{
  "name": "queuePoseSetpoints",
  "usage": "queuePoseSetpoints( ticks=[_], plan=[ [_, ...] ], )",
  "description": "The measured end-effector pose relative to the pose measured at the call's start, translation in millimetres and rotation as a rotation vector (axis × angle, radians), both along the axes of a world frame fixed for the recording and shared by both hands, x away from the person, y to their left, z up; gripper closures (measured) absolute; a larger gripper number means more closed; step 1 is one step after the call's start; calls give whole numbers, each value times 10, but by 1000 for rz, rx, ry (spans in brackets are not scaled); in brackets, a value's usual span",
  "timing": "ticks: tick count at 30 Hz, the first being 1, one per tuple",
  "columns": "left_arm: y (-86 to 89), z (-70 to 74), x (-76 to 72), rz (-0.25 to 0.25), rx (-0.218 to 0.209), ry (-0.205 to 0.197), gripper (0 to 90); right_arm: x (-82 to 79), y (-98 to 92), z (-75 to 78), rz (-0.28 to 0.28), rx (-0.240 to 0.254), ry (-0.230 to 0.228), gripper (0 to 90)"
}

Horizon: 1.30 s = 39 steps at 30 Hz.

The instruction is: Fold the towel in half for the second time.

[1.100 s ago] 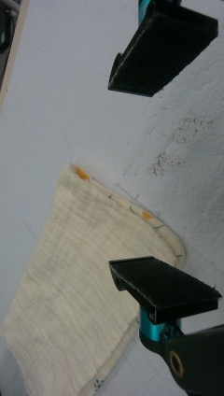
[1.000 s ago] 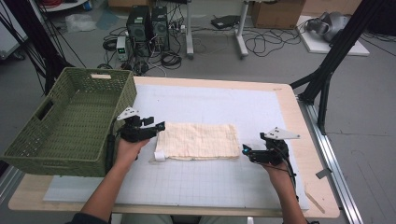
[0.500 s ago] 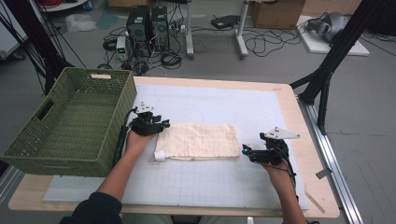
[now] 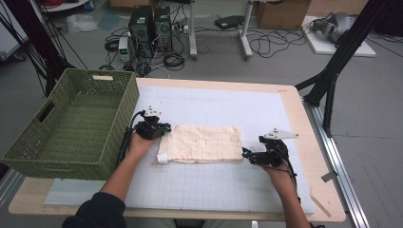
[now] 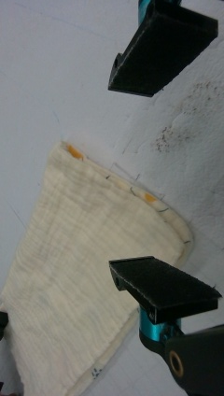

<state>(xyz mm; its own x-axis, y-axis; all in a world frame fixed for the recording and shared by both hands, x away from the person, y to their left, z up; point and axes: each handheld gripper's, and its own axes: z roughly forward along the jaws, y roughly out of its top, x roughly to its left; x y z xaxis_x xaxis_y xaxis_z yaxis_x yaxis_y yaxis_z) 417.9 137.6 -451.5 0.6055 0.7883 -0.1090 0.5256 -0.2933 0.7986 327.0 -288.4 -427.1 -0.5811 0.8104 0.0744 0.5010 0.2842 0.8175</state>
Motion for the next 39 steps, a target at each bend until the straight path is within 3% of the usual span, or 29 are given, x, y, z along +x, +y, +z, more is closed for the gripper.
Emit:
queuePoseSetpoints(
  ticks=[4, 9, 15, 19, 28, 30, 34, 36, 39],
  plan=[
    [14, -4, 4, 12, -28, 10, 847, 124, 33, -2, 11, 16, 33, 116],
    [43, -6, 7, 30, -59, 34, 848, 467, 98, 13, 9, 3, 96, 126],
    [63, -8, 10, 37, -78, 52, 848, 816, 204, 14, 34, -6, 134, 314],
    [68, -10, 12, 39, -83, 57, 848, 940, 270, -16, 44, -13, 144, 398],
    [86, -11, 8, 41, -102, 68, 848, 1117, 436, -140, 69, -59, 182, 532],
    [93, -11, -1, 44, -104, 64, 849, 1124, 451, -147, 73, -71, 165, 607],
    [120, 6, -15, 44, -121, 56, 851, 1112, 442, -132, 103, -81, 178, 820],
    [132, 40, -19, 46, -135, 29, 851, 1098, 461, -111, 107, -109, 157, 844],
    [150, 99, -23, 60, -163, -20, 853, 1088, 461, -59, 83, -103, 109, 850]
  ],
)
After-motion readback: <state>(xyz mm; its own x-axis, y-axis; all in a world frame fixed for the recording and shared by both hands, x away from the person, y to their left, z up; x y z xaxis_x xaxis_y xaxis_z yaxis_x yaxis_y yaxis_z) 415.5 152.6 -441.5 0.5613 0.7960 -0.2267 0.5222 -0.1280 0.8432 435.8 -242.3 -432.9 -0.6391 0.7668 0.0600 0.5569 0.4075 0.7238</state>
